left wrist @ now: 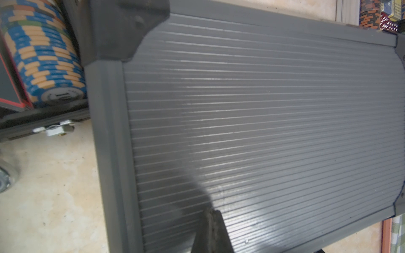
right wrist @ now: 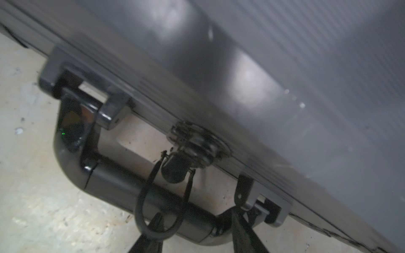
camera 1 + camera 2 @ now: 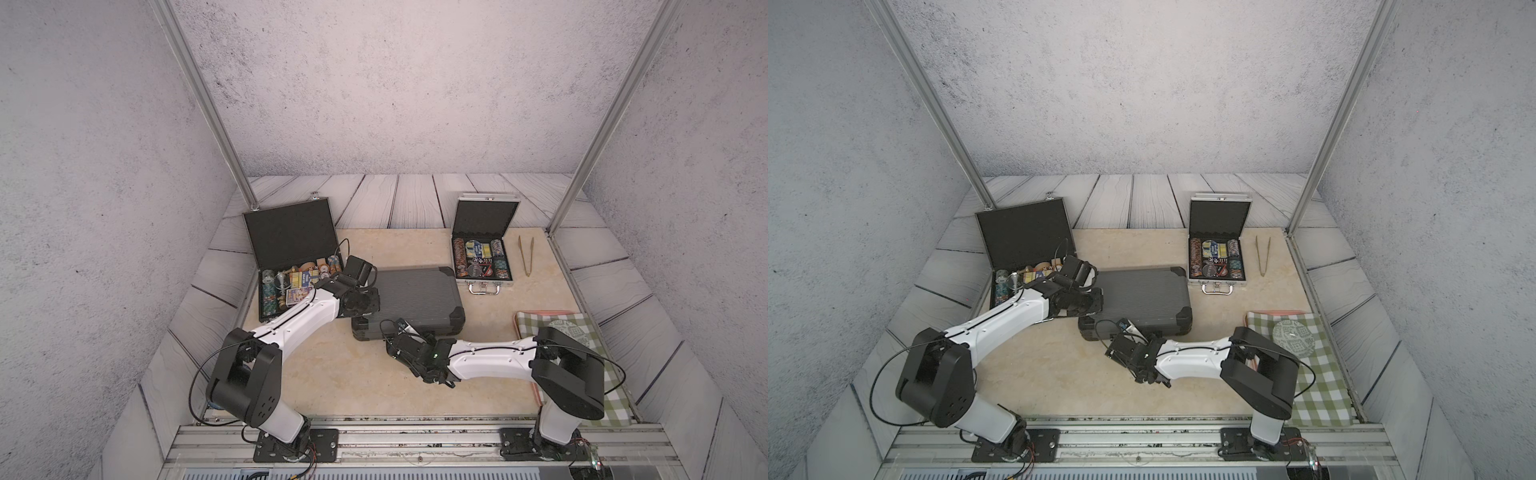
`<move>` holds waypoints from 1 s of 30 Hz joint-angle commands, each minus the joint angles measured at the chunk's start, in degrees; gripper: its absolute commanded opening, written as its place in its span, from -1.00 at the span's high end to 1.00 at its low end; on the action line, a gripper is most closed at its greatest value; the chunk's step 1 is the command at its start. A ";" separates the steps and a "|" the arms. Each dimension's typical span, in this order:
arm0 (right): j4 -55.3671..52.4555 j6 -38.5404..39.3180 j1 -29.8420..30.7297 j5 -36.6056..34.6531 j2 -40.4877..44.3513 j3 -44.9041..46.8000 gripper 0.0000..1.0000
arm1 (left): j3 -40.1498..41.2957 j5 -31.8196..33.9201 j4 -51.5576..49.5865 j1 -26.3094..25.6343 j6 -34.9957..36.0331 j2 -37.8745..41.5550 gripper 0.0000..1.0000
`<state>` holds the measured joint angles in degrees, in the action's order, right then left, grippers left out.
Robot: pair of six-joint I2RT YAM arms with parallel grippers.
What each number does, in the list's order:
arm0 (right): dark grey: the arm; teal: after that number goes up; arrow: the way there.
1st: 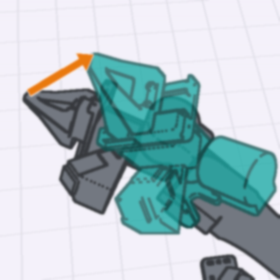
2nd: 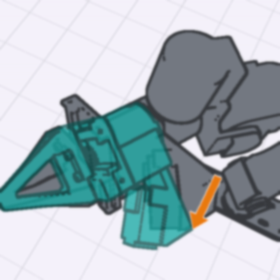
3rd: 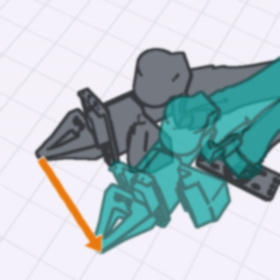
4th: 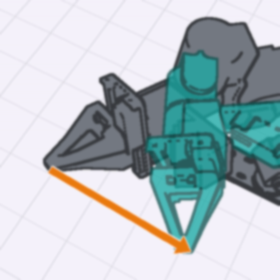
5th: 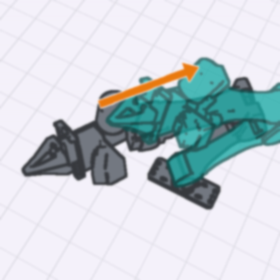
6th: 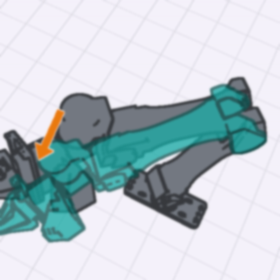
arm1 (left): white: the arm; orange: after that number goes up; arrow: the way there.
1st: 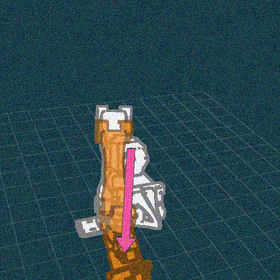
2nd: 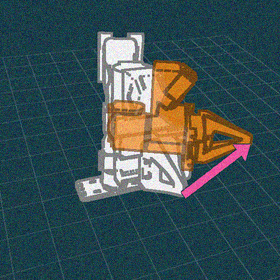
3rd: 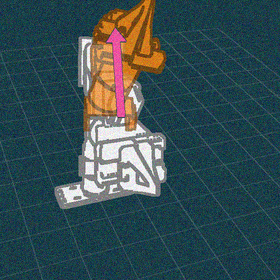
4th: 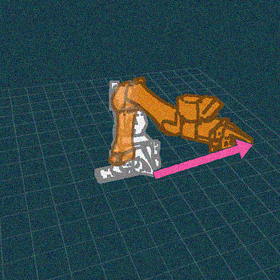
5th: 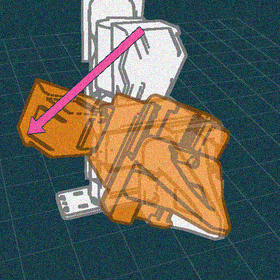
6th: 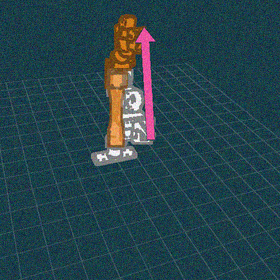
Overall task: Close the poker set cases
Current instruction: Fasten the fastener on the poker set case.
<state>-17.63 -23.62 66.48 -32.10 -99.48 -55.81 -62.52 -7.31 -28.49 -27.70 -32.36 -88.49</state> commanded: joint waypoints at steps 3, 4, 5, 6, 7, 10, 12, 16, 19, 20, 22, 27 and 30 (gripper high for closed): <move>1.27 -3.32 -0.77 -1.90 5.44 0.00 0.03 | 1.55 1.35 -3.85 0.90 0.37 -0.46 1.00; 1.49 -3.89 -1.10 -2.07 6.04 0.08 0.04 | 1.61 1.33 -3.77 0.90 0.32 -0.37 1.00; 1.78 -4.50 -1.54 -2.09 6.76 0.25 0.05 | 1.67 1.33 -3.77 0.90 0.29 -0.22 1.00; 2.04 -4.83 -2.01 -1.88 7.52 0.34 0.05 | 1.71 1.42 -3.77 0.90 0.28 -0.13 1.00; 2.60 -4.93 -2.43 -1.47 7.99 0.52 0.05 | 1.79 1.42 -3.72 0.90 0.28 -0.02 1.00; 3.28 -4.86 -4.08 0.70 8.02 0.00 0.05 | 1.97 1.25 -3.44 0.90 0.24 -0.08 1.00; 2.93 -5.02 -4.95 1.89 6.85 -0.91 0.05 | 1.99 1.07 -3.23 0.90 0.19 -0.11 1.00; 2.95 -5.68 -5.21 3.25 5.79 -1.48 0.05 | 2.15 1.22 -3.33 0.90 0.28 0.07 1.00; 2.51 -6.33 -5.39 4.06 6.18 -1.41 0.05 | 2.10 1.18 -3.47 0.90 0.40 0.17 1.00; 1.96 -6.44 -5.39 4.19 6.67 -1.43 0.05 | 2.09 1.31 -3.50 0.90 0.50 0.27 1.00; 0.97 -6.10 -5.56 5.53 7.90 -0.87 0.05 | 1.97 1.42 -3.69 0.90 0.67 0.33 1.00; 6.11 -0.44 -5.53 15.07 13.00 6.16 -0.08 | 1.79 1.51 -3.87 1.16 0.98 0.25 1.00; 9.06 2.36 -5.24 18.28 14.95 10.57 -0.22 | 1.80 1.43 -3.59 1.33 0.99 0.01 1.00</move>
<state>-11.44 -24.99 60.95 -19.38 -87.66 -47.88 -62.11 -7.31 -28.27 -27.35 -32.16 -88.12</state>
